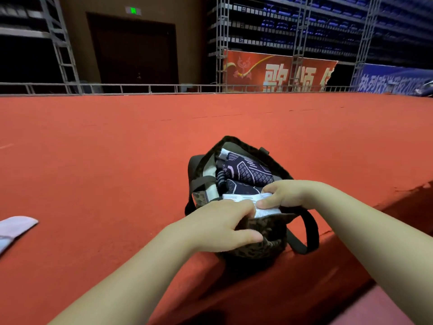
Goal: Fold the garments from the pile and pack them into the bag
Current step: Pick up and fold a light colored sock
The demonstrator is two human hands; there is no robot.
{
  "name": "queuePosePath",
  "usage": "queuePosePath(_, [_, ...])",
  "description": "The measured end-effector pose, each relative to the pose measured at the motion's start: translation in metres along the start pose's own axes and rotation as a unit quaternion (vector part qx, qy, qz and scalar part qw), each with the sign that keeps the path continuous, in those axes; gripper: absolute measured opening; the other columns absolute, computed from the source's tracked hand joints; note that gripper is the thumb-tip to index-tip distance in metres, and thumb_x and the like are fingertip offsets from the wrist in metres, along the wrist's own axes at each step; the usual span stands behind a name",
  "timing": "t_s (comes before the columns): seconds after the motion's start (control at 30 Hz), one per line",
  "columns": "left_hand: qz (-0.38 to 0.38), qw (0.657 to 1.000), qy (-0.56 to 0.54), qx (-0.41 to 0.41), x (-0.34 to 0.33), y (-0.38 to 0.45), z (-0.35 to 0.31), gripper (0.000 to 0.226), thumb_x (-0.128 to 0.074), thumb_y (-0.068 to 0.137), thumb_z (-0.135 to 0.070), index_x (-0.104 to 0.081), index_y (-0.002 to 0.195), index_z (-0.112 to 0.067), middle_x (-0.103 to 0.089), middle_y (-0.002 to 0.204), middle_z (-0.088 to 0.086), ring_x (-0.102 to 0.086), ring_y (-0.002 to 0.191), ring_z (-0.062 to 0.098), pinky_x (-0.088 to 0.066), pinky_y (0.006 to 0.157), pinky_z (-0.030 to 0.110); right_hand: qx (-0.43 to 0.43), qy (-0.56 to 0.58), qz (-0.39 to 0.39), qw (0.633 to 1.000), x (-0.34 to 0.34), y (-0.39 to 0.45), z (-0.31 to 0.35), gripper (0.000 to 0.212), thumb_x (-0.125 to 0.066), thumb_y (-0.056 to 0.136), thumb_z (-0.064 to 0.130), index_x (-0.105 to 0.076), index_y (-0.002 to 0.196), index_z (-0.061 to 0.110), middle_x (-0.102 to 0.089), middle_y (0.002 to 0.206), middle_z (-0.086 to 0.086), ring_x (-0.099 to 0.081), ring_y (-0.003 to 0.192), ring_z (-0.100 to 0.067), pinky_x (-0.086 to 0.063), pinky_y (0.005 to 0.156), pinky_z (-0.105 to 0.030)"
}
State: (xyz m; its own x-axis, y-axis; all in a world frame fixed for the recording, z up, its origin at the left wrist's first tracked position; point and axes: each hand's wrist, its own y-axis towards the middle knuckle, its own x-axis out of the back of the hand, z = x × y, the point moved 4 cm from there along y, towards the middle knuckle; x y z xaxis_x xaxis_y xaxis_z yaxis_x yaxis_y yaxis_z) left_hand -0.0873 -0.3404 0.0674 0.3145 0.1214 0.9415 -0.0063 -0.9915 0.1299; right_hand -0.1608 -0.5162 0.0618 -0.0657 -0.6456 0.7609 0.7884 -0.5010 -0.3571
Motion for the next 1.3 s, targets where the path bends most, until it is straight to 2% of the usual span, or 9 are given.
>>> queuePosePath(0.1, [0.026, 0.997, 0.052, 0.049, -0.001, 0.000, 0.000, 0.046, -0.059, 0.080, -0.058, -0.044, 0.114, -0.030, -0.046, 0.078, -0.013, -0.045, 0.078, 0.012, -0.035, 0.065, 0.030, 0.004, -0.137, -0.074, 0.988, 0.010, -0.007, 0.007, 0.039, -0.058, 0.087, 0.051, -0.059, 0.097, 0.013, -0.059, 0.084, 0.002, -0.055, 0.079, -0.016, -0.040, 0.070, -0.031])
queuePosePath(0.23, [0.016, 0.997, 0.073, 0.012, 0.004, 0.004, 0.003, 0.039, -0.060, 0.086, -0.047, -0.048, 0.074, -0.011, -0.053, 0.079, 0.001, -0.047, 0.079, 0.020, -0.040, 0.069, 0.036, 0.140, -0.062, -0.234, 0.960, 0.017, -0.038, 0.013, 0.040, -0.047, 0.093, 0.048, -0.066, 0.086, 0.014, -0.064, 0.084, -0.004, -0.060, 0.078, -0.019, -0.046, 0.075, -0.038])
queuePosePath(0.37, [0.029, 0.997, 0.071, 0.007, 0.004, 0.000, 0.014, 0.034, -0.061, 0.083, -0.051, -0.050, 0.078, -0.020, -0.052, 0.104, -0.008, -0.041, 0.104, 0.014, -0.034, 0.093, 0.033, 0.231, -0.032, -0.076, 0.969, -0.013, -0.064, 0.021, 0.057, -0.023, 0.081, 0.066, -0.069, 0.101, 0.038, -0.064, 0.109, 0.019, -0.055, 0.107, 0.002, -0.039, 0.098, -0.025])
queuePosePath(0.5, [0.024, 0.998, 0.032, 0.039, 0.000, -0.008, 0.032, 0.036, -0.061, 0.084, -0.050, -0.059, 0.111, -0.026, -0.035, 0.144, -0.017, -0.030, 0.132, 0.009, -0.024, 0.110, 0.033, 0.176, -0.110, -0.012, 0.978, -0.028, -0.055, 0.023, 0.073, -0.016, 0.070, 0.076, -0.051, 0.128, 0.047, -0.042, 0.137, 0.029, -0.032, 0.131, 0.007, -0.022, 0.113, -0.028])
queuePosePath(0.57, [0.029, 0.996, -0.060, 0.060, -0.003, -0.012, 0.030, 0.038, -0.057, 0.090, -0.043, -0.053, 0.126, -0.030, -0.039, 0.139, -0.024, -0.037, 0.126, 0.000, -0.030, 0.105, 0.024, 0.109, -0.117, 0.007, 0.987, -0.023, -0.052, 0.021, 0.073, -0.026, 0.074, 0.080, -0.047, 0.134, 0.043, -0.039, 0.139, 0.027, -0.033, 0.133, 0.002, -0.021, 0.115, -0.032])
queuePosePath(0.73, [0.060, 0.991, -0.111, 0.051, -0.010, 0.006, 0.006, 0.015, -0.048, 0.095, -0.040, -0.047, 0.094, -0.025, -0.050, 0.082, -0.016, -0.046, 0.076, 0.000, -0.036, 0.069, 0.021, 0.026, -0.127, 0.018, 0.991, 0.000, -0.055, 0.020, 0.068, -0.021, 0.077, 0.081, -0.069, 0.100, 0.039, -0.064, 0.112, 0.014, -0.055, 0.109, -0.007, -0.037, 0.097, -0.032])
queuePosePath(0.83, [0.046, 0.989, -0.128, 0.065, 0.000, 0.007, 0.017, 0.028, -0.050, 0.091, -0.048, -0.049, 0.104, -0.024, -0.056, 0.096, -0.010, -0.053, 0.090, 0.008, -0.044, 0.080, 0.030, 0.034, -0.089, -0.046, 0.994, 0.004, -0.048, 0.030, 0.067, -0.013, 0.093, 0.063, -0.070, 0.096, 0.028, -0.068, 0.099, 0.006, -0.060, 0.093, -0.014, -0.042, 0.077, -0.027])
queuePosePath(1.0, [0.018, 0.992, -0.095, 0.078, 0.023, -0.027, 0.053, 0.026, -0.056, 0.086, -0.050, -0.056, 0.101, -0.028, -0.060, 0.108, -0.015, -0.055, 0.098, 0.005, -0.045, 0.088, 0.030, 0.103, -0.023, -0.125, 0.987, -0.005, -0.029, 0.066, 0.056, -0.027, 0.095, 0.059, -0.068, 0.090, 0.022, -0.069, 0.082, 0.002, -0.059, 0.077, -0.013, -0.042, 0.071, -0.026])
queuePosePath(1.3, [-0.037, 0.968, -0.117, 0.217, 0.051, -0.150, 0.159, 0.047, -0.044, 0.068, -0.069, -0.060, 0.092, -0.032, -0.065, 0.095, -0.011, -0.061, 0.092, 0.013, -0.049, 0.087, 0.043, 0.205, -0.102, -0.017, 0.973, -0.102, 0.037, 0.201, 0.039, -0.043, 0.097, 0.047, -0.065, 0.093, 0.015, -0.066, 0.079, 0.004, -0.058, 0.064, -0.010, -0.045, 0.061, -0.024])
